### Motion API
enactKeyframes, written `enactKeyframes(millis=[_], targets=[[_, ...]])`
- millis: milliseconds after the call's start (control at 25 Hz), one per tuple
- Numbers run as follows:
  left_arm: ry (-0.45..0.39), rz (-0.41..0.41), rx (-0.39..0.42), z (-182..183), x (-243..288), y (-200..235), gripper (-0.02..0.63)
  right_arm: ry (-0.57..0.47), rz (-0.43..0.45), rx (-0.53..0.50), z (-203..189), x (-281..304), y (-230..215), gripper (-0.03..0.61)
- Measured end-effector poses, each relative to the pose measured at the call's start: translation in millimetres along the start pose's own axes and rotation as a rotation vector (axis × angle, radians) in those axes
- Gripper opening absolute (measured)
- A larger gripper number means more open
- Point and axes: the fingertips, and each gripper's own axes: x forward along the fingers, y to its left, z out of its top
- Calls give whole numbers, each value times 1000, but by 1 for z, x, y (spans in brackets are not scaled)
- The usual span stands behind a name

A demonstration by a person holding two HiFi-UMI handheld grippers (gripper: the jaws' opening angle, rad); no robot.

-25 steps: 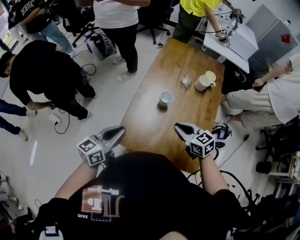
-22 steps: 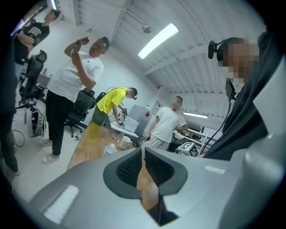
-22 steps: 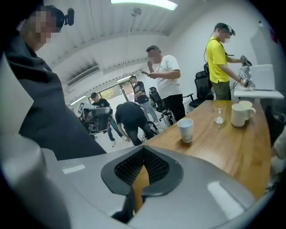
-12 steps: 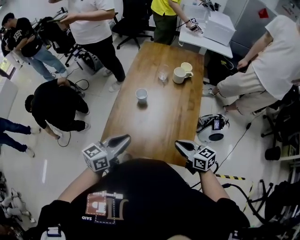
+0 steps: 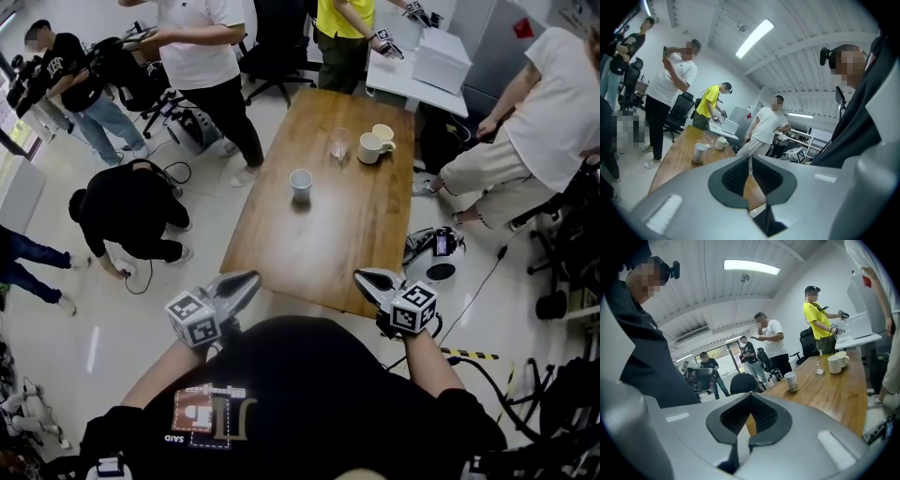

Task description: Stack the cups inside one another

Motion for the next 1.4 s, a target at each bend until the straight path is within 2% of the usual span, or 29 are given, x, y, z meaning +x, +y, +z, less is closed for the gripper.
enactKeyframes(millis=[160, 320, 560, 800, 1000, 1200, 1400], targets=[[-12, -3, 15, -7, -51, 15, 23, -32, -71, -18, 0, 11, 25, 14], [-7, -23, 7, -17, -97, 31, 23, -101, -126, 50, 3, 24, 52, 14], [13, -48, -13, -27, -133, 40, 23, -125, -190, 90, -10, 27, 84, 14], [-21, -48, 25, -11, -103, 18, 21, -154, -217, 80, 7, -11, 72, 14], [-80, -29, -21, -21, -66, -15, 21, -114, -200, 33, -2, -56, 62, 14], [-56, -69, 7, -21, -35, -41, 21, -113, -261, 48, 1, -84, 39, 12], [-27, -110, 8, -29, -34, -40, 21, -113, -295, 19, 0, -77, 45, 12]])
